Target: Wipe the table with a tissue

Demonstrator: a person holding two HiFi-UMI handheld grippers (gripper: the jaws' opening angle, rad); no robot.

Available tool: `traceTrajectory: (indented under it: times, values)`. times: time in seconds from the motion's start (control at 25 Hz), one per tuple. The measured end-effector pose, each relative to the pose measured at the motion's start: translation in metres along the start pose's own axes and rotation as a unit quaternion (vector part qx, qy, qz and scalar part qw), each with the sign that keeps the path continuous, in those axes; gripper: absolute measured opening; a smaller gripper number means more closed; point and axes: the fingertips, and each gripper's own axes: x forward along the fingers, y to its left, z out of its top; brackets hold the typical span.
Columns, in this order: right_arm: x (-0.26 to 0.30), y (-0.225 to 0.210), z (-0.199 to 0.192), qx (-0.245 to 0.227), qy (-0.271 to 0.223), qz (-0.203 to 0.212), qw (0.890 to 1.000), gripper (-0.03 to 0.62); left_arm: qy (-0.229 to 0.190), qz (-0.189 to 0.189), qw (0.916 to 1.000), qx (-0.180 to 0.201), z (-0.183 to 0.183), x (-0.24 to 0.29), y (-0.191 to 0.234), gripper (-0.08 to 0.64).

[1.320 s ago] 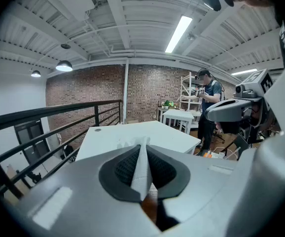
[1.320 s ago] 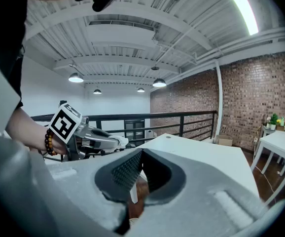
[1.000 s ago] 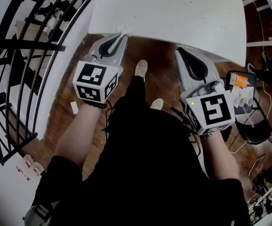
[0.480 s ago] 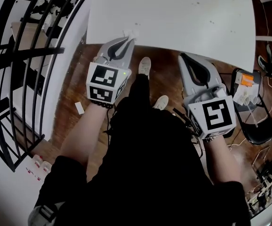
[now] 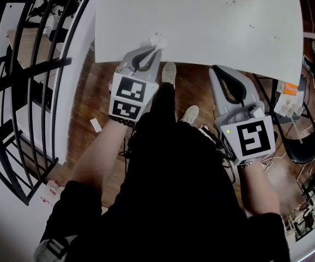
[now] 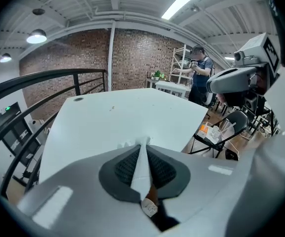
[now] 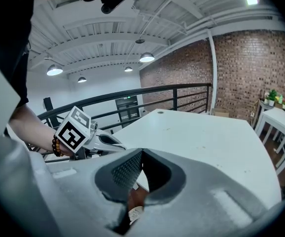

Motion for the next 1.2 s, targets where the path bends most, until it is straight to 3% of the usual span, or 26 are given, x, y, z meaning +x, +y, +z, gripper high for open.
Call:
traceTrajectory:
  times: [0.68,1.2]
  values:
    - [0.025,-0.024,-0.003,0.027,0.020,-0.023,0.999,-0.012,0.076,-0.040,0.9963,-0.004,-0.020,0.036,0.013,0.023]
    - [0.032,-0.029,0.001,0.036,0.012,-0.032,0.999,-0.012,0.085,-0.041,0.9955,-0.010,-0.018,0.045,0.027,0.023]
